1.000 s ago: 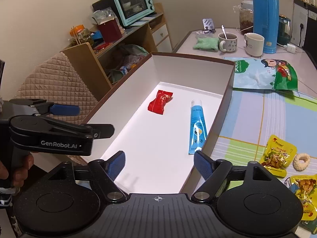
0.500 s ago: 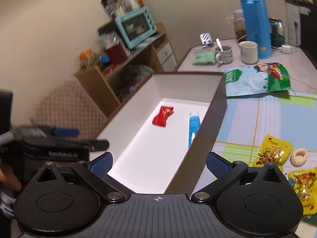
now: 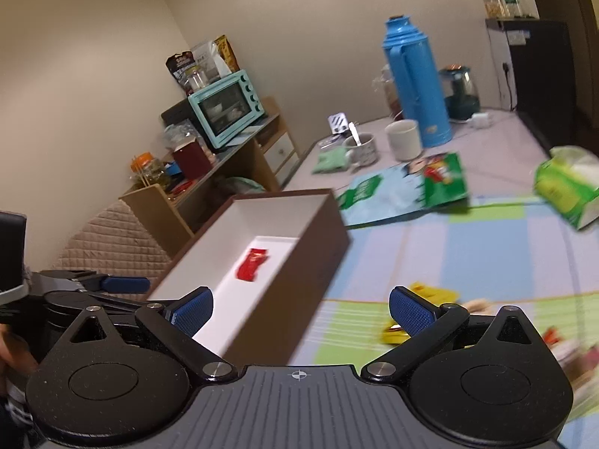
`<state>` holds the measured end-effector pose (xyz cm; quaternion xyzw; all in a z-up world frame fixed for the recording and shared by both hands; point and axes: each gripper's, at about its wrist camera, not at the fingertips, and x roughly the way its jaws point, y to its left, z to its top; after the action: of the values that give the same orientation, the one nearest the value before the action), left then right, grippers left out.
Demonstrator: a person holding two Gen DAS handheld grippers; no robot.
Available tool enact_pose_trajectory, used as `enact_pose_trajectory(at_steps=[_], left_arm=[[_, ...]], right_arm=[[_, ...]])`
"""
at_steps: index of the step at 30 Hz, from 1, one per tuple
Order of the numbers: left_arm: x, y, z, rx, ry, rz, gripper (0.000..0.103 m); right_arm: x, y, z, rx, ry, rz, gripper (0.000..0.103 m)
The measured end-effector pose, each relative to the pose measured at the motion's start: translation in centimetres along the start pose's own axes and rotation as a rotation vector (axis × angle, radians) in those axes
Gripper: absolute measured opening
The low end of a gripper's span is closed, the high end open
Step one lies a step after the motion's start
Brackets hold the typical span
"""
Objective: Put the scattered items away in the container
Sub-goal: 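Move both grippers back over the remaining snack packets, then grasp the yellow chestnut packet with the left gripper while the right grasps the cotton-swab pack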
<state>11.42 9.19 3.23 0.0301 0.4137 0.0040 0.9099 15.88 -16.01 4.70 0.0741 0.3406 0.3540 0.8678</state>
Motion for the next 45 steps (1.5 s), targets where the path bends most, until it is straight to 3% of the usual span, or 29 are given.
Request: enact_pose_trajectory(at_steps=[7, 18, 29, 45], left_arm=[[1.1, -5.7, 0.5, 0.040, 0.000, -0.060, 0.090], [5.5, -12.2, 1.0, 0.085, 0.067, -0.130, 0.090], [10.3, -14.2, 0.7, 0.091, 0.148, -0.148, 0.089], [21.7, -15.5, 2.8, 0.105, 0.267, -0.178, 0.086]], right_arm=[[-3.3, -6.1, -1.5, -0.083, 0.072, -0.169, 0.103], [-6.5, -13.0, -3.4, 0.004, 0.127, -0.235, 0.102], [-6.2, -16.4, -4.4, 0.032, 0.217, -0.270, 0.102], [-3.4, -20.5, -4.4, 0.108, 0.304, -0.306, 0.102]])
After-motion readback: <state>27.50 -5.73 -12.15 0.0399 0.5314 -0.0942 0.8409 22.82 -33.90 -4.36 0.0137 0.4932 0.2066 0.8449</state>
